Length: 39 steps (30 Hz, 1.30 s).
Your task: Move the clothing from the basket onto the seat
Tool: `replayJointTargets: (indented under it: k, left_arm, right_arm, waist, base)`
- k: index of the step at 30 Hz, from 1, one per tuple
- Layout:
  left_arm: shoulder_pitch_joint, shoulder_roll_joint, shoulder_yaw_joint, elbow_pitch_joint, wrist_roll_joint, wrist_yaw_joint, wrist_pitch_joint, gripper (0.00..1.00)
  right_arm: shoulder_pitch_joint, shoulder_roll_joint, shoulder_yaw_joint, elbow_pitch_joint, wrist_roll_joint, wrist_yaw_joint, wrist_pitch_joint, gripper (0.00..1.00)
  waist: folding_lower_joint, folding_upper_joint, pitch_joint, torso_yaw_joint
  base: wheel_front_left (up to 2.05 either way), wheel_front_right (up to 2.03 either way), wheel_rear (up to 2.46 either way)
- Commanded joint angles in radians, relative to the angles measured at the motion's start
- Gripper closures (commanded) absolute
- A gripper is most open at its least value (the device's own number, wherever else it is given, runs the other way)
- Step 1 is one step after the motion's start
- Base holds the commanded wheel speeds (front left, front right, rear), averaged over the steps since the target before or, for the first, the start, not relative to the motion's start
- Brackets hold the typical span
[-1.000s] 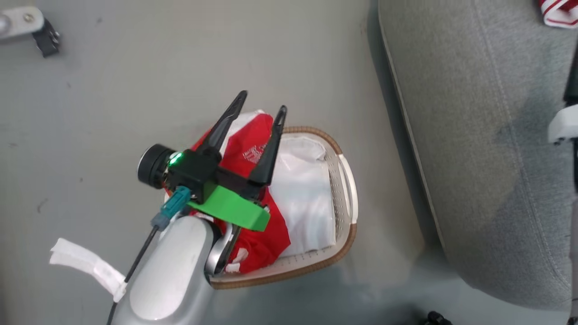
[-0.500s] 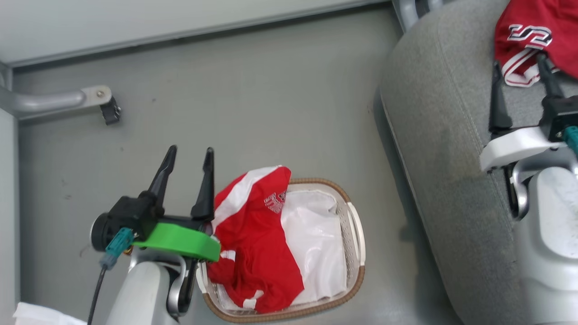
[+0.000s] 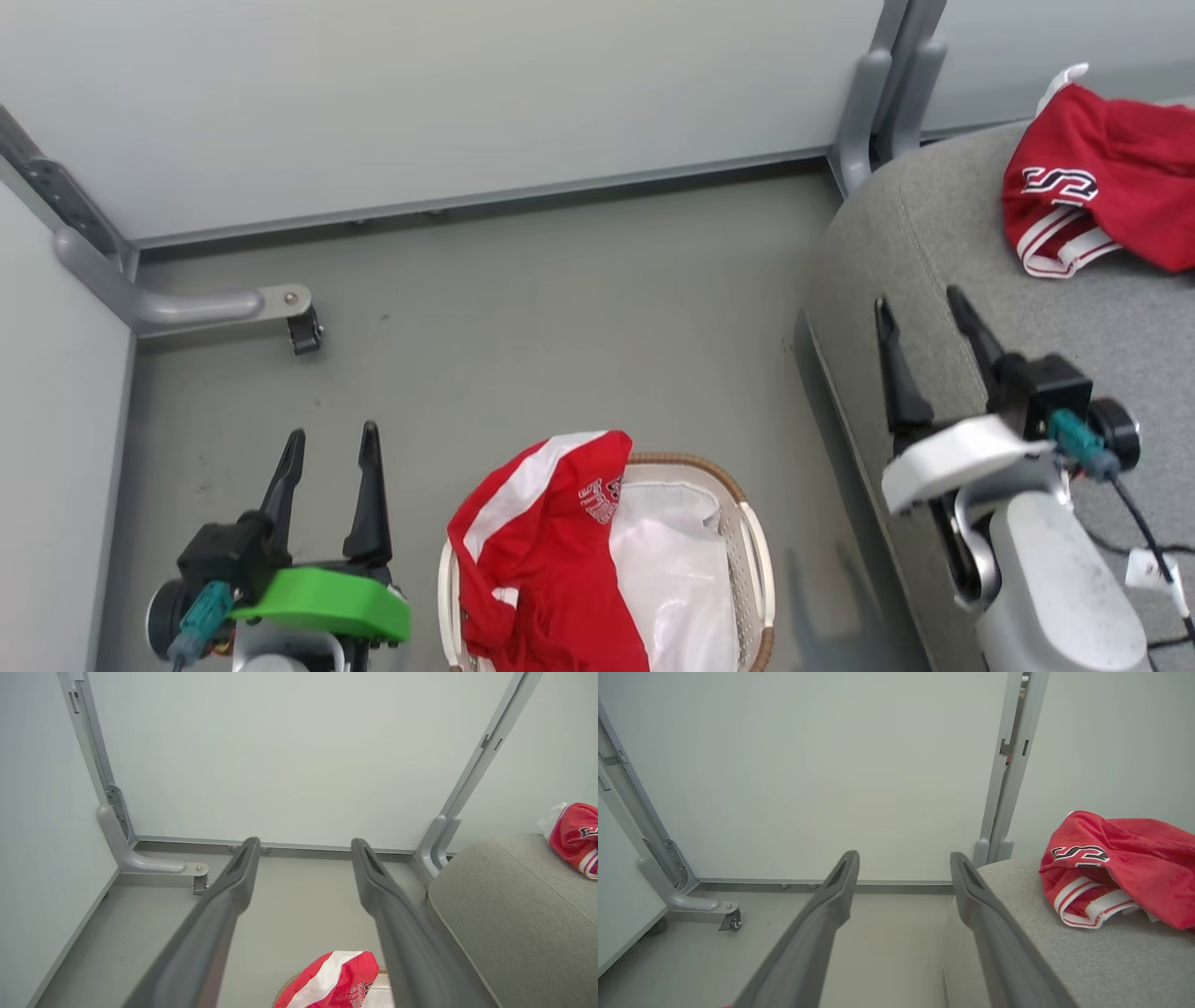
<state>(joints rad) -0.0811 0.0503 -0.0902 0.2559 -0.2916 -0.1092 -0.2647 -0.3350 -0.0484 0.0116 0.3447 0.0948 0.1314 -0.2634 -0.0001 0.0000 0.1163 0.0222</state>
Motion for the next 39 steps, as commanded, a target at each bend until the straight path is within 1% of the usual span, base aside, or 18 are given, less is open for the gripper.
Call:
replayJointTargets:
  k: [1, 6, 8, 10, 13, 21, 39]
  left_arm:
    - [0.028, 0.001, 0.011, -0.007, -0.007, 0.006, 0.001, 0.00]
    - [0.084, 0.001, 0.022, -0.018, -0.021, 0.019, 0.001, 0.00]
    - [0.103, 0.001, 0.026, -0.018, -0.030, 0.023, 0.001, 0.00]
    - [0.111, 0.001, 0.026, -0.022, -0.033, 0.024, 0.001, 0.00]
    - [0.121, 0.001, 0.023, -0.023, -0.037, 0.028, 0.001, 0.00]
    - [0.130, 0.000, 0.013, -0.020, -0.034, 0.033, 0.001, 0.00]
    - [0.115, 0.001, 0.006, 0.000, -0.021, 0.022, 0.001, 0.00]
  right_arm:
    - [0.036, -0.005, 0.006, 0.000, 0.017, -0.001, -0.002, 0.00]
    - [0.124, -0.004, 0.023, -0.014, 0.039, -0.001, -0.002, 0.00]
    - [0.152, -0.004, 0.031, -0.015, 0.030, -0.001, -0.002, 0.00]
    - [0.170, -0.004, 0.036, -0.016, 0.016, -0.001, -0.002, 0.00]
    - [0.191, -0.004, 0.045, -0.017, 0.025, -0.001, -0.002, 0.00]
    - [0.198, -0.004, 0.064, -0.013, 0.038, -0.001, -0.002, 0.00]
    - [0.191, -0.004, 0.061, -0.015, 0.049, -0.001, -0.002, 0.00]
  waist:
    - [0.0001, 0.0000, -0.047, 0.019]
    - [0.0001, 0.0000, -0.081, 0.023]
    - [0.0001, 0.0000, -0.093, 0.021]
    - [0.0001, 0.0000, -0.099, 0.020]
    - [0.0001, 0.0000, -0.107, 0.018]
    - [0.0001, 0.0000, -0.114, 0.010]
    - [0.0001, 0.0000, -0.110, 0.015]
  base:
    - [0.00, 0.00, 0.00]
    - [0.00, 0.00, 0.00]
    - [0.00, 0.00, 0.00]
    - [0.00, 0.00, 0.00]
    - [0.00, 0.00, 0.00]
    - [0.00, 0.00, 0.00]
    - [0.00, 0.00, 0.00]
